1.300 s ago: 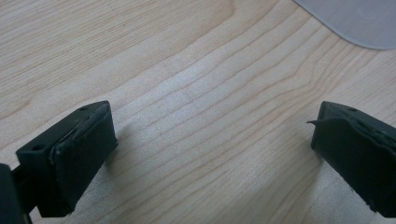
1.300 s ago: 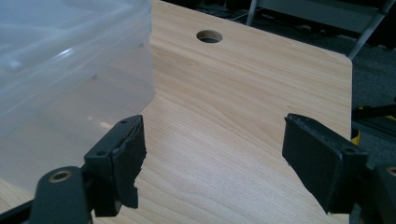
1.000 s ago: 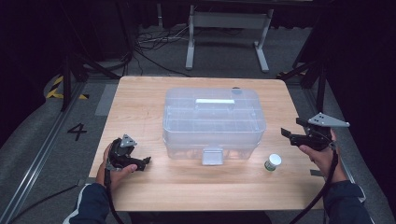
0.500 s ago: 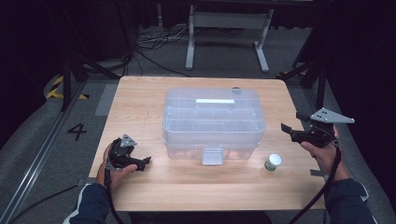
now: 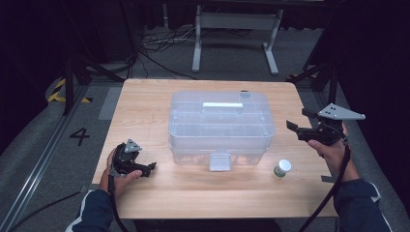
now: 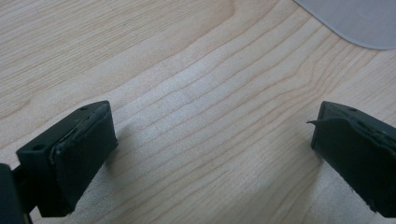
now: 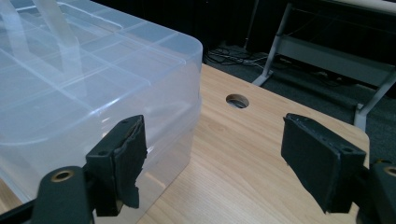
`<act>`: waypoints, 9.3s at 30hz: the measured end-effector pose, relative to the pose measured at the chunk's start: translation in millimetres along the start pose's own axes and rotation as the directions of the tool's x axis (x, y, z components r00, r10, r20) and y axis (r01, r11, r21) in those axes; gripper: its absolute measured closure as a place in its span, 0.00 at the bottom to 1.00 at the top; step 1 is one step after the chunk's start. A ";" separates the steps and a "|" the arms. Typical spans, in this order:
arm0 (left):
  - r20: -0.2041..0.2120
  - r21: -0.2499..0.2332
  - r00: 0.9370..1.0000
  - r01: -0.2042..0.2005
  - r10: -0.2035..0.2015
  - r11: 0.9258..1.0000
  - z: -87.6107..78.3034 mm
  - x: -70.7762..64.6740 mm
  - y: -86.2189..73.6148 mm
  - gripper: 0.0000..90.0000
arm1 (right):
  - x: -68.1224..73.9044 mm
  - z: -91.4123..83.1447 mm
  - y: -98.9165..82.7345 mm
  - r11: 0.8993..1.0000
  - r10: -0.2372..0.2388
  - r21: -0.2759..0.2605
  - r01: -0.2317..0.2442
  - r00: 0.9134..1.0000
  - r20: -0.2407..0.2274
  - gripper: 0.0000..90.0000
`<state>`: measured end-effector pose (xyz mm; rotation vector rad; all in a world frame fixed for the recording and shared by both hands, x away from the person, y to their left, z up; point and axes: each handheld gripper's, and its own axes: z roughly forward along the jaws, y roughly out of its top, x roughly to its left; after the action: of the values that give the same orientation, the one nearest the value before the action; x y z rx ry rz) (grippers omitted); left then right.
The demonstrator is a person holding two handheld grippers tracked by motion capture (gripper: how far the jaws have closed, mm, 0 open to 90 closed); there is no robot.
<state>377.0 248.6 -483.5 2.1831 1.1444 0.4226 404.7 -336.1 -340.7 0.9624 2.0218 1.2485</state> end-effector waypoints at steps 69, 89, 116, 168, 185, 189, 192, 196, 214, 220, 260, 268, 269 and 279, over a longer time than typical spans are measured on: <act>0.101 -0.160 0.970 -0.204 0.222 0.966 6.4 -67.7 53.2 0.22 | 65.7 86.2 80.2 0.980 -0.164 0.078 0.184 0.964 -0.209 0.53; 0.094 -0.178 0.966 -0.220 0.239 0.959 4.5 -69.2 55.5 0.22 | 88.1 81.9 89.5 0.957 -0.241 0.078 0.279 0.918 -0.315 0.74; 0.060 -0.191 0.979 -0.182 0.196 0.965 3.6 -55.3 63.5 0.25 | 99.9 106.1 103.9 0.948 -0.263 0.115 0.298 0.932 -0.249 0.82; 0.083 -0.217 0.980 -0.159 0.181 0.963 1.9 -46.8 67.8 0.24 | 99.0 110.6 106.3 0.937 -0.294 0.108 0.333 0.916 -0.271 0.83; 0.100 -0.224 0.977 -0.162 0.188 0.961 0.0 -43.5 67.5 0.25 | 97.4 110.8 105.1 0.940 -0.290 0.099 0.328 0.915 -0.280 0.83; 0.099 -0.244 0.975 -0.168 0.197 0.955 -3.6 -41.5 68.5 0.27 | 96.6 111.1 105.9 0.938 -0.293 0.099 0.332 0.912 -0.286 0.83; 0.104 -0.243 0.976 -0.163 0.193 0.956 -5.0 -41.5 68.7 0.29 | 96.1 111.3 105.8 0.939 -0.292 0.096 0.330 0.913 -0.285 0.84; 0.106 -0.246 0.976 -0.158 0.189 0.956 -5.1 -41.3 68.5 0.29 | 94.9 111.8 107.2 0.939 -0.288 0.101 0.330 0.911 -0.294 0.84; 0.081 -0.267 0.973 -0.186 0.214 0.945 -26.0 -37.0 62.6 0.45 | 89.4 115.2 117.5 0.938 -0.275 0.124 0.324 0.912 -0.304 0.84; 0.086 -0.295 0.973 -0.181 0.215 0.938 -38.2 -34.0 60.7 0.53 | 87.4 116.6 122.3 0.939 -0.262 0.139 0.316 0.914 -0.309 0.83; 0.080 -0.379 0.977 -0.154 0.198 0.912 -37.5 -36.0 76.0 1.00 | 79.3 122.6 136.4 0.943 -0.225 0.174 0.283 0.929 -0.294 0.81; 0.074 -0.382 0.976 -0.162 0.205 0.910 -40.0 -36.6 76.8 1.00 | 77.8 118.5 134.1 0.939 -0.240 0.179 0.293 0.933 -0.267 0.77; 0.077 -0.385 0.976 -0.160 0.204 0.909 -40.8 -36.8 77.7 1.00 | 74.9 114.7 134.7 0.946 -0.234 0.161 0.280 0.938 -0.257 0.76; 0.065 -0.387 0.975 -0.174 0.215 0.905 -43.2 -37.1 79.4 1.00 | 53.2 86.0 134.0 0.968 -0.207 0.097 0.230 0.958 -0.199 0.70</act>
<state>381.6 201.0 -398.3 1.9530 0.7168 0.5569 477.1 -209.1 -258.2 0.6700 2.3011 1.1439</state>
